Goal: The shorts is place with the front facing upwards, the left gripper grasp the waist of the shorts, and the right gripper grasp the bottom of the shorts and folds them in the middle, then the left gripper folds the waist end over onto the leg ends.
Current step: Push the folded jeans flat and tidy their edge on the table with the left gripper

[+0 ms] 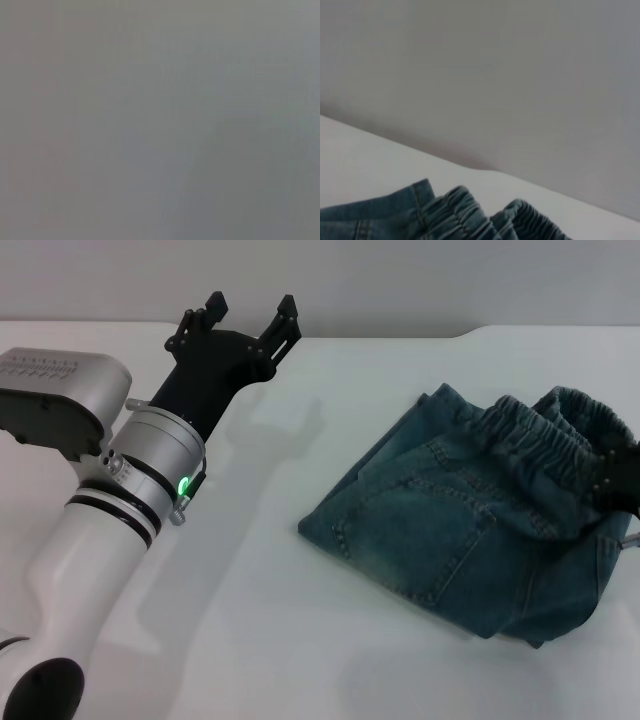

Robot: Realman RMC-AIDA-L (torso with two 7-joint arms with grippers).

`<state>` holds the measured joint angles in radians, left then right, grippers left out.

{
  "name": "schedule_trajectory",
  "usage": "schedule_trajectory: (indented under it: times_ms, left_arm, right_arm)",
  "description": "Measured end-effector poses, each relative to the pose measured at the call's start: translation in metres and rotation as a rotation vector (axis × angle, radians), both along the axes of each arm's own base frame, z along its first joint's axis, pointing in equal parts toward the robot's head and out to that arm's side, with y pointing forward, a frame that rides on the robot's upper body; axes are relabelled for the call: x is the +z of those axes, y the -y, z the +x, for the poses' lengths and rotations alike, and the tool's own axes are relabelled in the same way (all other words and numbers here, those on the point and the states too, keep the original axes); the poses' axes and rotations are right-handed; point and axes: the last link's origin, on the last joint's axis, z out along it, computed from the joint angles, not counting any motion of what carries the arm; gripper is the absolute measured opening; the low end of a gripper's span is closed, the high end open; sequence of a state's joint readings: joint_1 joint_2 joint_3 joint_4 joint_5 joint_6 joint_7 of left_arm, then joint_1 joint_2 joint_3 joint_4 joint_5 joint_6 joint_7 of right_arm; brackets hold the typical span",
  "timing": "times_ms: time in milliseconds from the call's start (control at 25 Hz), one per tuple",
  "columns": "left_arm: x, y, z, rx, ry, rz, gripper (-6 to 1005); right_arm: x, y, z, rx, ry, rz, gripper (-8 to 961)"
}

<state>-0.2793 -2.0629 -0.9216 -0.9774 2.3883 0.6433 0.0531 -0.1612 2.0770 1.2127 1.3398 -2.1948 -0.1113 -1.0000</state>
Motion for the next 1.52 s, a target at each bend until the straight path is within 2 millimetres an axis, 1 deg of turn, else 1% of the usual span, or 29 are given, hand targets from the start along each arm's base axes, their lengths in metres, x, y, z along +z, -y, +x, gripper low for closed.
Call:
schedule_trajectory:
  times_ms: [200,320,520,640,800,880,1000,1080,1120,1320,1400,1520]
  left_arm:
    - [-0.001,-0.001,0.001,-0.002,0.001,-0.005,726]
    - [-0.002,-0.001,0.002,-0.007,-0.002,-0.006,724]
    - [-0.003,-0.005,0.004,-0.012,-0.006,-0.01,722]
    - [-0.005,-0.005,0.006,-0.016,-0.007,-0.016,721]
    - [-0.005,-0.005,0.006,-0.016,-0.006,-0.017,719]
    - [-0.006,-0.004,0.006,-0.019,-0.005,-0.018,718]
    - [-0.007,-0.003,0.006,-0.021,-0.007,-0.02,717]
    - [-0.007,-0.002,0.006,-0.025,-0.013,-0.017,716]
    - [-0.007,-0.001,0.005,-0.026,-0.014,-0.014,715]
    - [-0.005,0.012,-0.007,-0.068,-0.023,0.057,713]
    - [-0.007,0.02,-0.01,-0.092,-0.029,0.069,712]
    - [-0.016,0.032,-0.014,-0.104,-0.032,0.034,711]
  right_arm:
    - [0.006,-0.004,0.001,0.018,0.044,0.039,-1]
    - [0.017,-0.007,0.001,0.049,0.103,0.121,-1]
    - [0.03,-0.014,-0.003,0.094,0.143,0.253,-1]
    - [0.03,-0.016,-0.01,0.142,0.151,0.339,-1]
    - [0.025,-0.018,-0.015,0.167,0.127,0.352,-1]
    - [0.023,-0.017,-0.019,0.196,0.117,0.392,-1]
    - [0.031,-0.005,-0.024,0.265,0.078,0.545,-1]
    - [0.039,0.007,-0.022,0.283,0.045,0.631,-1]
    - [0.039,0.007,-0.022,0.283,0.045,0.631,-1]
    - [0.036,0.045,0.001,0.311,-0.047,0.712,-1]
    - [0.036,0.061,0.01,0.336,-0.076,0.736,-1]
    - [0.034,0.084,0.026,0.304,-0.106,0.754,0]
